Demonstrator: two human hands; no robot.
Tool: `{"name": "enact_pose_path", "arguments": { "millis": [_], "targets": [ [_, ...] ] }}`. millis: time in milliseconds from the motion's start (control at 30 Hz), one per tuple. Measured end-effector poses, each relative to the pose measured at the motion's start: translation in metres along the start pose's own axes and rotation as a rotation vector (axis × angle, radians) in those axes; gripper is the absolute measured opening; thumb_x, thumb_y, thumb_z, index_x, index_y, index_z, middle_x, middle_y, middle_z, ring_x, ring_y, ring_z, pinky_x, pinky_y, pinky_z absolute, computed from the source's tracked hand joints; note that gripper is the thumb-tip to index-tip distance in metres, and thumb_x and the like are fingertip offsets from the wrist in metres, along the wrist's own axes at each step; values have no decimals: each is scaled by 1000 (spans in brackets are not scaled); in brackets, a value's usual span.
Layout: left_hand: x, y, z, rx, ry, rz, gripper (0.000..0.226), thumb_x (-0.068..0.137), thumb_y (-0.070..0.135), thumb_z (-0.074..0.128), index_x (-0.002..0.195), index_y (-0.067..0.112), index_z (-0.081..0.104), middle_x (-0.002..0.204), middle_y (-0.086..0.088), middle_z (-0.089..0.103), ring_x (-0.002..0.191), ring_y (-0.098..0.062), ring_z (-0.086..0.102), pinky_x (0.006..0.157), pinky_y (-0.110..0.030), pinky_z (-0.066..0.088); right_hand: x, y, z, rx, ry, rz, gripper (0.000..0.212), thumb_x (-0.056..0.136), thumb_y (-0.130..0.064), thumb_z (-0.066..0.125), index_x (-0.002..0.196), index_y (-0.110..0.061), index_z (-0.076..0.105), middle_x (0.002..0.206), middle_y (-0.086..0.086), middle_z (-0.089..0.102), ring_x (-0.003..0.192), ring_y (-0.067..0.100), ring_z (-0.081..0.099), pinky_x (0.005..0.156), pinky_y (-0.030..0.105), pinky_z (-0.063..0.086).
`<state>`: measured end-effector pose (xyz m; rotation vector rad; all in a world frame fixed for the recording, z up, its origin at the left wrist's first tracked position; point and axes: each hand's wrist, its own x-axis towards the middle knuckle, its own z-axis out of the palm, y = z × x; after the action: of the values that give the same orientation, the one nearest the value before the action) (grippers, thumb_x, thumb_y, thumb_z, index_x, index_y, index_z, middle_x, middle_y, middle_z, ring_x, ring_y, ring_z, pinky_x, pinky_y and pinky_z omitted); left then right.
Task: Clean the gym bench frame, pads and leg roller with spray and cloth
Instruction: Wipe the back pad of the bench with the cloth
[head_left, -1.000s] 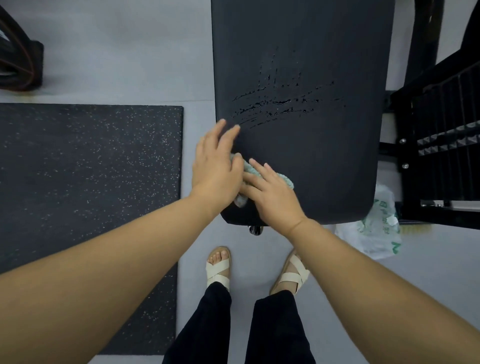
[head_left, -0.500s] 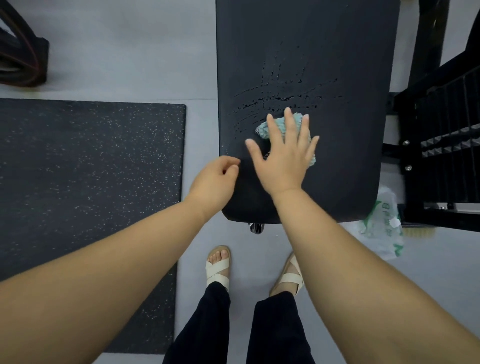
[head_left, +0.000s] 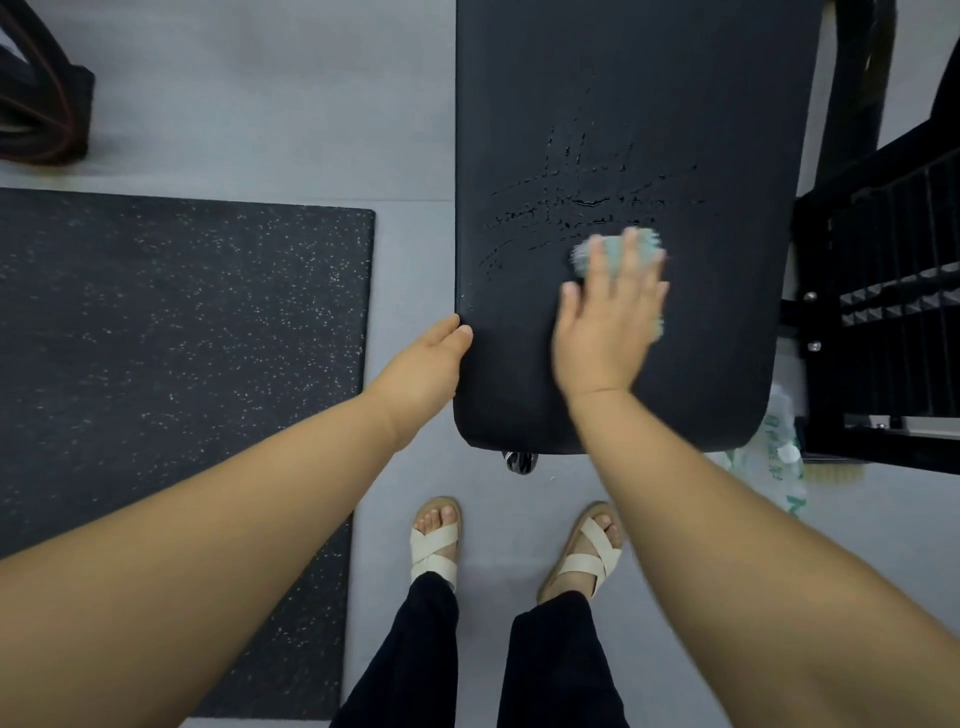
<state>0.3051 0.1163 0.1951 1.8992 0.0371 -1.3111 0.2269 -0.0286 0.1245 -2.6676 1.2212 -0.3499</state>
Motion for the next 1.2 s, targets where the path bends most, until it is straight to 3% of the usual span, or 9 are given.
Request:
{"name": "enact_pose_path", "arguments": {
  "millis": [100, 200, 267, 433, 567, 700, 833, 967, 1200],
  "targets": [
    [0, 8, -3, -125, 12, -28, 28, 100, 33, 33, 115, 29, 56, 116, 11, 57, 110, -15, 53, 97, -36, 44, -26, -35, 14, -35, -81, -502, 47, 87, -28, 43, 132, -18, 54, 143, 11, 45, 131, 42, 39, 108, 50, 28],
    [0, 15, -4, -115, 29, -37, 34, 100, 34, 31, 127, 22, 49, 125, 9, 51, 116, -14, 49, 100, -37, 43, -10, 4, 8, -46, -134, -917, 42, 85, -12, 52, 125, -22, 60, 139, 9, 51, 127, 39, 46, 108, 48, 29],
    [1, 18, -4, -72, 6, -23, 38, 101, 37, 29, 133, 25, 46, 117, 16, 51, 115, -11, 47, 106, -36, 38, 13, 38, -2, -71, -54, -794, 42, 83, -6, 58, 122, -21, 60, 139, 12, 50, 126, 42, 45, 107, 52, 29],
    [3, 31, -3, -58, 10, -12, 33, 101, 36, 28, 125, 28, 49, 98, 19, 48, 107, -9, 47, 106, -32, 37, 46, 12, -13, 41, 41, 191, 45, 96, -20, 44, 141, -18, 41, 155, 10, 22, 143, 38, 14, 117, 47, 9],
    [9, 44, -6, -69, 120, 34, 29, 101, 27, 28, 83, 23, 51, 86, 16, 49, 101, -15, 50, 101, -36, 41, 22, -62, 11, 13, -20, -247, 50, 87, -17, 60, 135, -17, 49, 148, 13, 37, 136, 41, 31, 112, 48, 21],
    [17, 52, -6, -101, 187, 53, 27, 100, 27, 30, 92, 22, 56, 92, 11, 53, 98, -14, 53, 101, -39, 42, 30, -11, 8, -8, -102, -793, 43, 82, -6, 59, 122, -20, 62, 139, 12, 50, 127, 41, 45, 107, 50, 28],
    [24, 59, 0, -30, 170, 44, 33, 100, 36, 28, 122, 21, 48, 118, 5, 49, 108, -16, 48, 95, -32, 40, 69, 59, -21, -20, -29, -282, 42, 91, -14, 47, 132, -21, 50, 147, 14, 38, 134, 45, 32, 108, 58, 29],
    [25, 69, 7, -21, 230, 0, 44, 99, 40, 27, 138, 24, 39, 139, 1, 41, 123, -20, 44, 102, -34, 34, 81, 3, -17, 65, 34, 225, 48, 97, -20, 43, 144, -19, 35, 157, 9, 17, 144, 36, 10, 117, 46, 8],
    [31, 91, 7, -109, 338, 10, 27, 100, 31, 26, 103, 21, 51, 119, -4, 54, 106, -20, 52, 92, -32, 40, 71, -12, 2, 38, -174, -936, 49, 79, -2, 58, 124, -20, 61, 140, 9, 49, 129, 40, 43, 108, 50, 26]
  ]
}}
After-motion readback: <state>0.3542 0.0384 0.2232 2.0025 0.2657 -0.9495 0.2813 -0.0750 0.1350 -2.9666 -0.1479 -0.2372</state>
